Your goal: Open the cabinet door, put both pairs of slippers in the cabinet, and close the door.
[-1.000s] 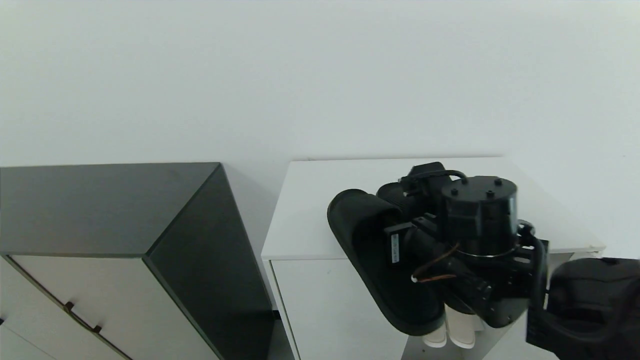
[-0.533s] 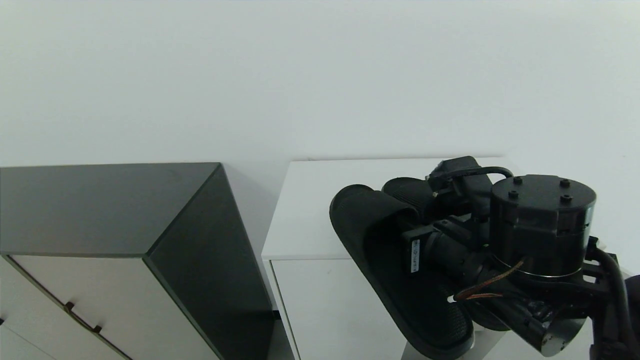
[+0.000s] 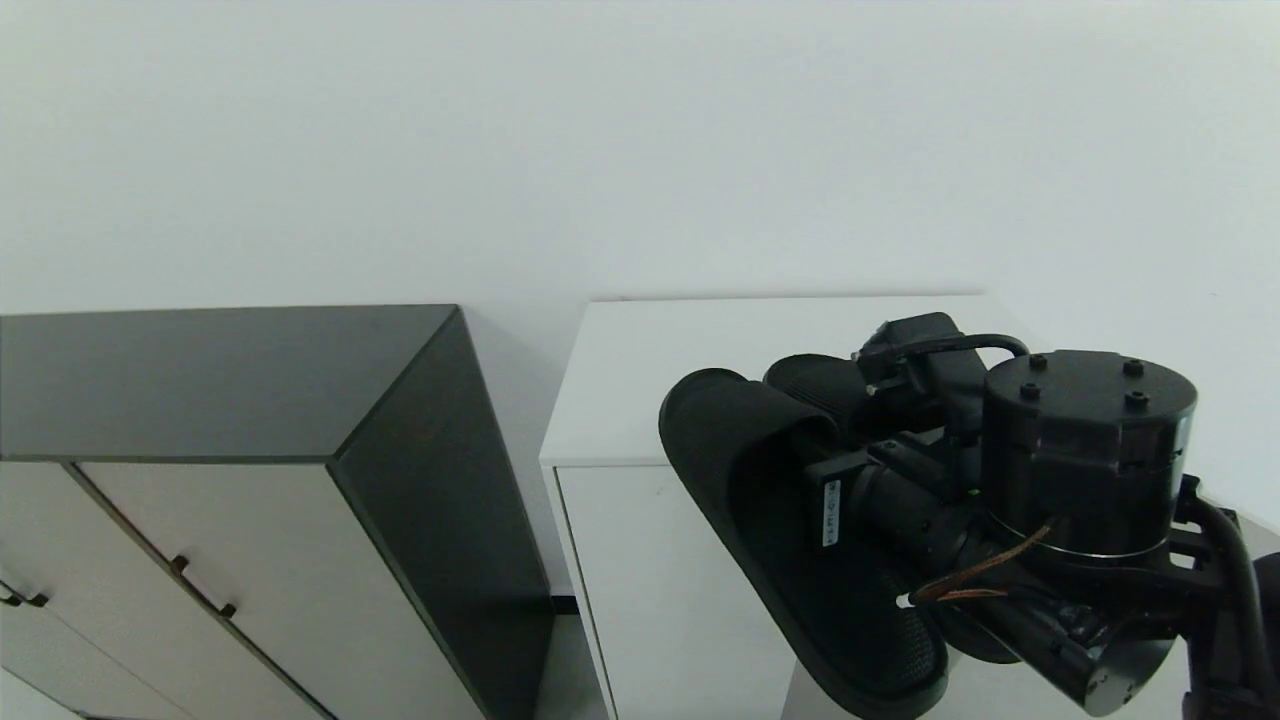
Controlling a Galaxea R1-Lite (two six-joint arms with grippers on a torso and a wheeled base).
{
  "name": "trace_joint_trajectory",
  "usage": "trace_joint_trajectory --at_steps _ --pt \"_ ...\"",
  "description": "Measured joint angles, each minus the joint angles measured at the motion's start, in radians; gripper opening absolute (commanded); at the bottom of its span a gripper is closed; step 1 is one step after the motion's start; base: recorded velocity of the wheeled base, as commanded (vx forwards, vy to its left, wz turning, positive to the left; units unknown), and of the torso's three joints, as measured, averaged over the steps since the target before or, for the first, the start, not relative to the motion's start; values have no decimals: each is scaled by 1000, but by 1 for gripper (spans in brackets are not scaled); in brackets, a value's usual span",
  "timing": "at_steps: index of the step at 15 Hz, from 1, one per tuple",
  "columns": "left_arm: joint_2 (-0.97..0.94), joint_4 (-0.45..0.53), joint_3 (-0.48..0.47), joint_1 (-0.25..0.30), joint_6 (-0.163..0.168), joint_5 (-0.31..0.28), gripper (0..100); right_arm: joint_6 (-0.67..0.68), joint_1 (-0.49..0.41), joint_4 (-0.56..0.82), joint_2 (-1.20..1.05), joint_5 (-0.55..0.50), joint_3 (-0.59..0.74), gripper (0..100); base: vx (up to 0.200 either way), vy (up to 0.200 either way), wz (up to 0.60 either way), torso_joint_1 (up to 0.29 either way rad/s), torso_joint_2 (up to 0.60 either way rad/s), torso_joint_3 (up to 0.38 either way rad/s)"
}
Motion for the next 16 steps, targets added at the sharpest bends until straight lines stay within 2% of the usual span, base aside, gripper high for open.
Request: trace_joint_trajectory --at_steps 5,16 --pt "0 0 0 0 0 0 0 1 -3 -1 0 0 3 0 -200 0 0 1 -2 2" --pt "0 0 0 0 -1 1 0 2 -2 0 0 0 5 0 0 0 0 0 0 0"
